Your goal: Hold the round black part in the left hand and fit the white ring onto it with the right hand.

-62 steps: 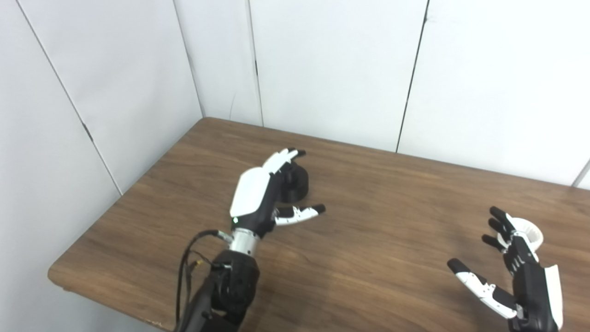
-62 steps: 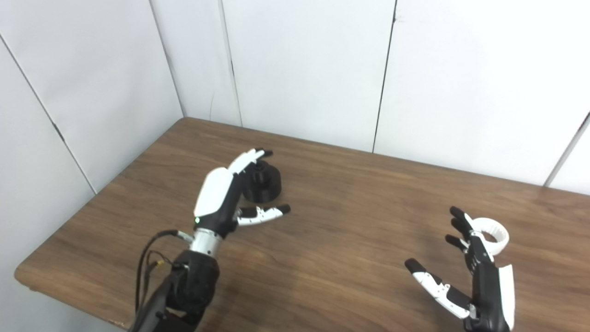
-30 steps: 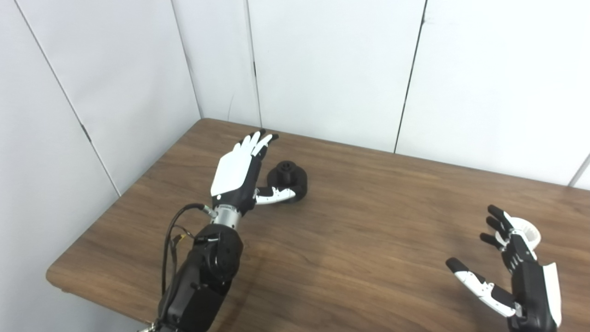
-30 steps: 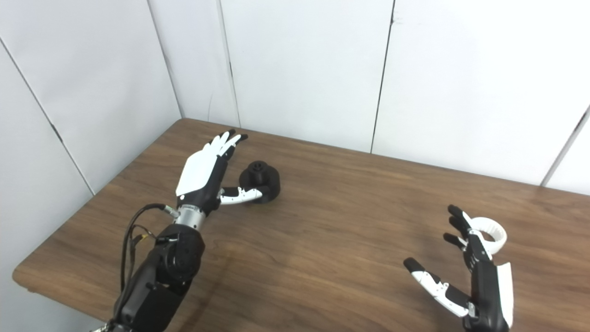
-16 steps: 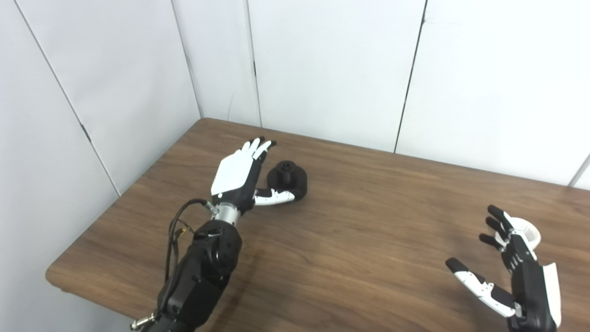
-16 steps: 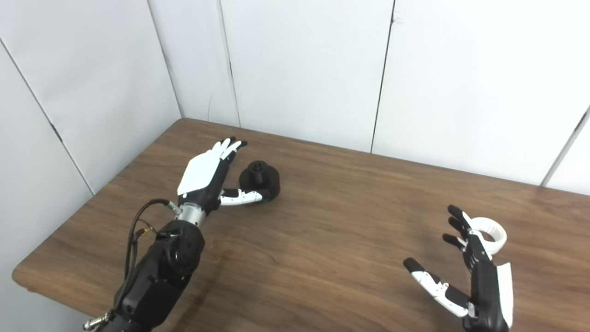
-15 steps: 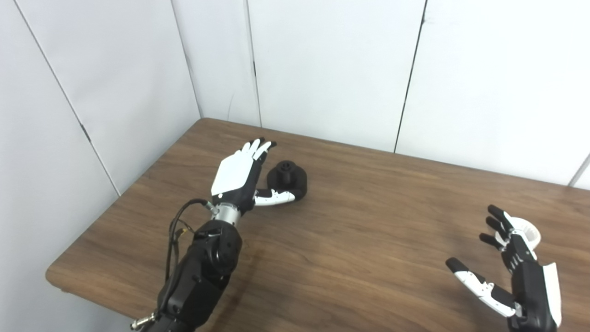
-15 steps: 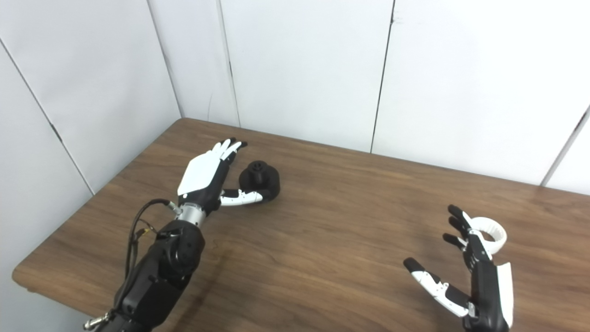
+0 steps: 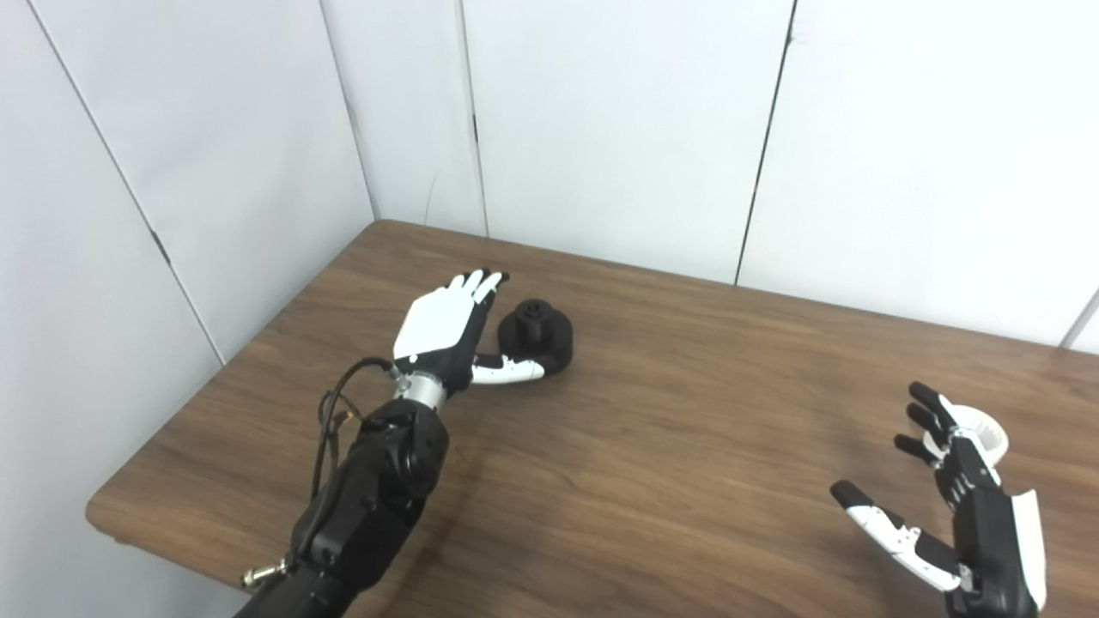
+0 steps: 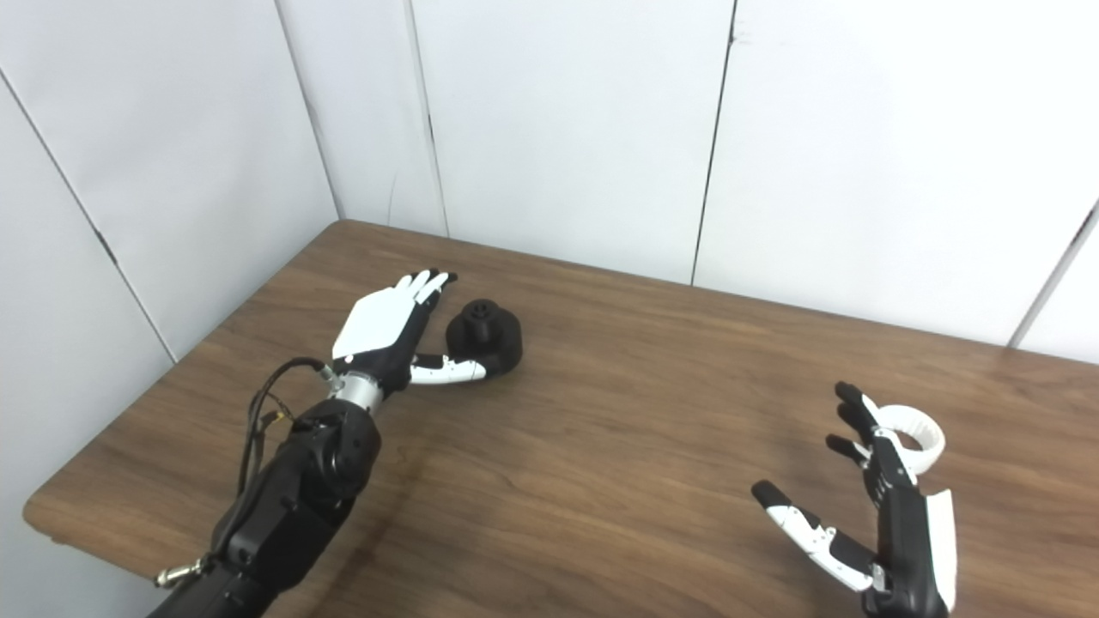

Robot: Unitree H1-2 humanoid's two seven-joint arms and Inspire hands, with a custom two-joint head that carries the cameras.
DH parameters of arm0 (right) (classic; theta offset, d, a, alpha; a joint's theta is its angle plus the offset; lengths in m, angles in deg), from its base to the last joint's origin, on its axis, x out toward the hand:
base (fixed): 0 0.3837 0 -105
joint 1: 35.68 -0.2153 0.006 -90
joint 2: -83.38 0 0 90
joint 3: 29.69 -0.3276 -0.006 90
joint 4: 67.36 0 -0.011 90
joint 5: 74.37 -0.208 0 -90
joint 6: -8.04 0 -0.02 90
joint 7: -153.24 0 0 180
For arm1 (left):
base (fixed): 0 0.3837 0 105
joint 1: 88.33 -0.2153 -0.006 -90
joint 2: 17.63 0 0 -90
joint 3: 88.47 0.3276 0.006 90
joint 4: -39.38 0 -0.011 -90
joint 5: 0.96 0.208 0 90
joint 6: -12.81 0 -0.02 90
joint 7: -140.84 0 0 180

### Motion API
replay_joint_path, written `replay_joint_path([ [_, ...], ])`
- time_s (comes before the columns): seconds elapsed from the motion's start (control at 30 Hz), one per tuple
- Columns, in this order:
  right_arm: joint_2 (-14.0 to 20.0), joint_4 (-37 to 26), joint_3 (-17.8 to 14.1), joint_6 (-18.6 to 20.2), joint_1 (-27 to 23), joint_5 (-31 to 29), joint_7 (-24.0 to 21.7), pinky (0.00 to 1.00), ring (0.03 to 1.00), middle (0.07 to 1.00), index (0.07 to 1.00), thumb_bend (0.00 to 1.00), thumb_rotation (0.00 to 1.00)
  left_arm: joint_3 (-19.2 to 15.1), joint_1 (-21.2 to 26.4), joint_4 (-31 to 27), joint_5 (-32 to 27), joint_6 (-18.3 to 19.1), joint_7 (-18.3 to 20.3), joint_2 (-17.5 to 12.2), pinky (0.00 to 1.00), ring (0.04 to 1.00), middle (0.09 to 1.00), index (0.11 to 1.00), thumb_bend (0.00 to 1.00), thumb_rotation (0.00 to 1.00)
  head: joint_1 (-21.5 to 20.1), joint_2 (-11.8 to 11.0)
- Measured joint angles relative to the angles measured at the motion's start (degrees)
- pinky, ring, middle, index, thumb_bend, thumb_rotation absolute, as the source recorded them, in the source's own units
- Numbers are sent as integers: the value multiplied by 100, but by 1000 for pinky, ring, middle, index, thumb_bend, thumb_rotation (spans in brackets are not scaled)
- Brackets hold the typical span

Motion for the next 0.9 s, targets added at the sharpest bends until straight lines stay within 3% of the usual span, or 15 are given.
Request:
replay_joint_path([
  [0.9, 4, -46, -8, 118, 24, -8, -37, 766, 872, 899, 852, 757, 268, 228, 287, 890, -24, 46, -87, -33, 1000, 1000, 1000, 941, 1000, 641, -35, 70],
])
